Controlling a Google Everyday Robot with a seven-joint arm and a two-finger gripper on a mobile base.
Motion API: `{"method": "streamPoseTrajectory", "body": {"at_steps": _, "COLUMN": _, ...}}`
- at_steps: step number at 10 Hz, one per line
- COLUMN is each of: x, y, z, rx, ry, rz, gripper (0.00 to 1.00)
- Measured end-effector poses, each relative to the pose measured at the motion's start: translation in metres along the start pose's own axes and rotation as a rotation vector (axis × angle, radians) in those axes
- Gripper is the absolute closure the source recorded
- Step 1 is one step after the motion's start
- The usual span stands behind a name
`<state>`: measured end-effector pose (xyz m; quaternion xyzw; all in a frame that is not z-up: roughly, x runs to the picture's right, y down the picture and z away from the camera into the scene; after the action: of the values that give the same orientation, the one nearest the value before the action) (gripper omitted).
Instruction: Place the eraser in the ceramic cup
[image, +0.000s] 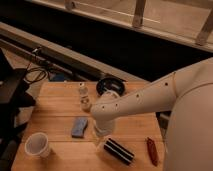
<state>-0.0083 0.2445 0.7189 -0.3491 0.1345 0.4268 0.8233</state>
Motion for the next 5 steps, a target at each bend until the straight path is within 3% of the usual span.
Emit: {"method": "streamPoseTrajectory", "body": {"at_steps": 5, "x": 0.007, "y": -0.03, "z": 0.014, "rx": -0.065, "ry": 0.0, "rz": 0.066, "gripper": 0.35}}
